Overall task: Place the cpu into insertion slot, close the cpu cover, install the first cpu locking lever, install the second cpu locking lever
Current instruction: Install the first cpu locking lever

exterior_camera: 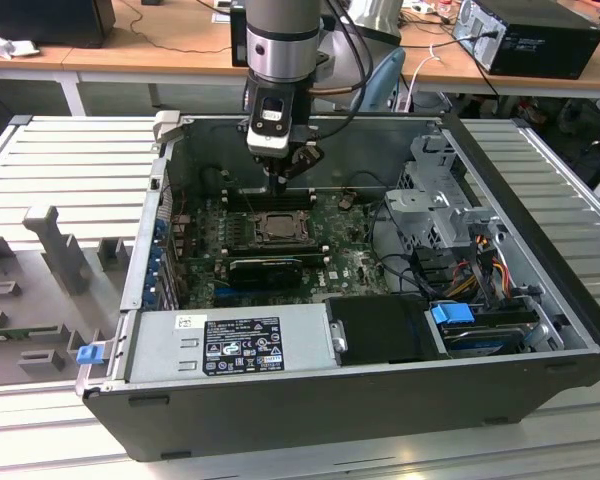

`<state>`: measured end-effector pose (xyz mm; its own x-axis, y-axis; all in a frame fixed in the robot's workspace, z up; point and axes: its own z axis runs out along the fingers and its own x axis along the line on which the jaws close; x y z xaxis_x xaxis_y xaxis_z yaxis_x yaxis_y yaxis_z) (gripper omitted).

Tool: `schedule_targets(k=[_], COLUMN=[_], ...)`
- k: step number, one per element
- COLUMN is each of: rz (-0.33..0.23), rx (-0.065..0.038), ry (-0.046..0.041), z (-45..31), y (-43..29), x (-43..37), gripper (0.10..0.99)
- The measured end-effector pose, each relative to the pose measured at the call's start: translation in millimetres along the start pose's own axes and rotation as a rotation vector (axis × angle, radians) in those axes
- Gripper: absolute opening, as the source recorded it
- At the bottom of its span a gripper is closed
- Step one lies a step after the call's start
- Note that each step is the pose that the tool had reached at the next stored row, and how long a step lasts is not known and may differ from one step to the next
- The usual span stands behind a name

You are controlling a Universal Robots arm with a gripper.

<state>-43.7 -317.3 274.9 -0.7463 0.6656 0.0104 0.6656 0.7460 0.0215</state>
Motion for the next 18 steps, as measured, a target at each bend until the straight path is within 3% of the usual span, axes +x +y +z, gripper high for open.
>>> schedule_targets(k=[11,14,18], rz=[-0.129,-0.252,-0.335], rx=[0.001,0.003,0.003], ry=[0.0028,0.0054,0.0072], z=[0.0,0.1,0.3], y=[0.0,0.0,0.0], x=[0.0,0.0,0.0], gripper=[0.106,0.106,0.106])
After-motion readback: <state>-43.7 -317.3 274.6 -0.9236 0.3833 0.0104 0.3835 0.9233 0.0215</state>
